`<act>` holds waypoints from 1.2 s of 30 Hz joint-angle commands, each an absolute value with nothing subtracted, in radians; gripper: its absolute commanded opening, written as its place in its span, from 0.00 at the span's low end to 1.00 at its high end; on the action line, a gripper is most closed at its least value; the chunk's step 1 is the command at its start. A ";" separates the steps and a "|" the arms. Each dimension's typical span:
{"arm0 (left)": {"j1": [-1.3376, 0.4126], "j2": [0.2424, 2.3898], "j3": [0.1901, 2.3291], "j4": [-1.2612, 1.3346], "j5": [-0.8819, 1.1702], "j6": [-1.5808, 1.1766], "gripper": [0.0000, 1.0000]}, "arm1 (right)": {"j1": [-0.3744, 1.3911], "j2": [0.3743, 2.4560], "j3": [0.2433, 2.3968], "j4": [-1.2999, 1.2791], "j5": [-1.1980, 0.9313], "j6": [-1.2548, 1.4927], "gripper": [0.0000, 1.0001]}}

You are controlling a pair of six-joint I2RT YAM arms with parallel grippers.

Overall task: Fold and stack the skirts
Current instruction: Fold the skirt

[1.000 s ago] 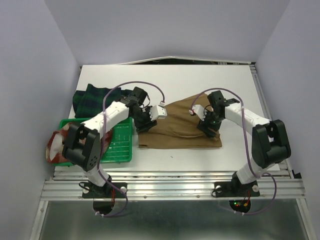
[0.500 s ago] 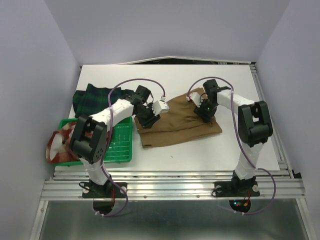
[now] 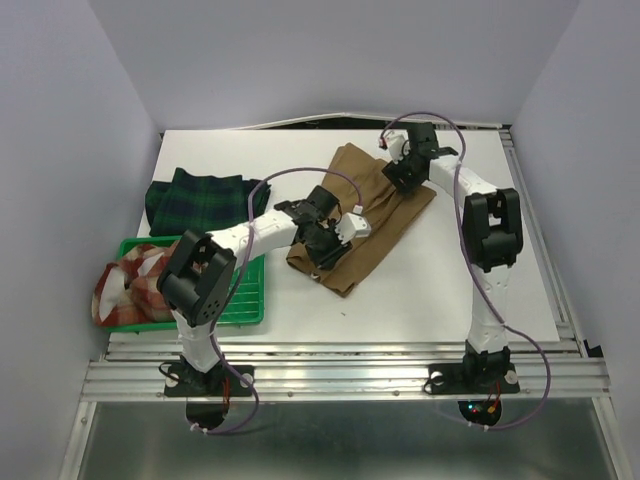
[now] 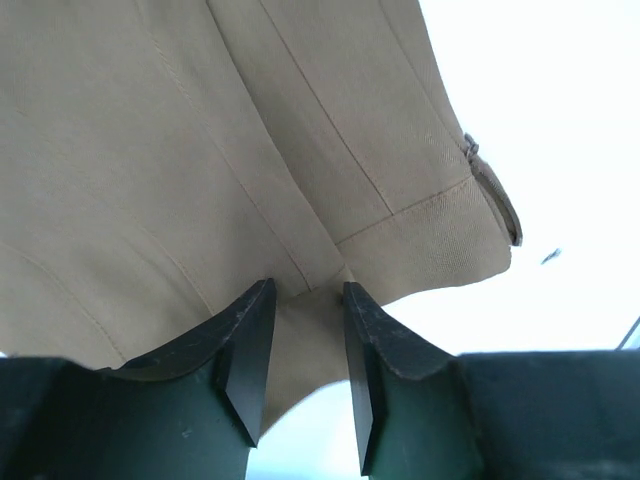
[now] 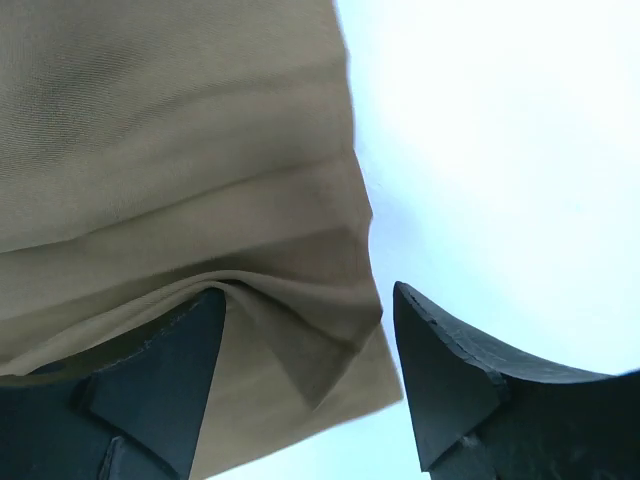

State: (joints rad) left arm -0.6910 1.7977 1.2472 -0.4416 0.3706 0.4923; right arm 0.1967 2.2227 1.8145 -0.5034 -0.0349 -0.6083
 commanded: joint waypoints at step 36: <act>-0.707 1.634 1.160 -0.364 0.273 0.087 0.49 | 0.336 1.612 0.701 0.247 -0.707 1.042 0.34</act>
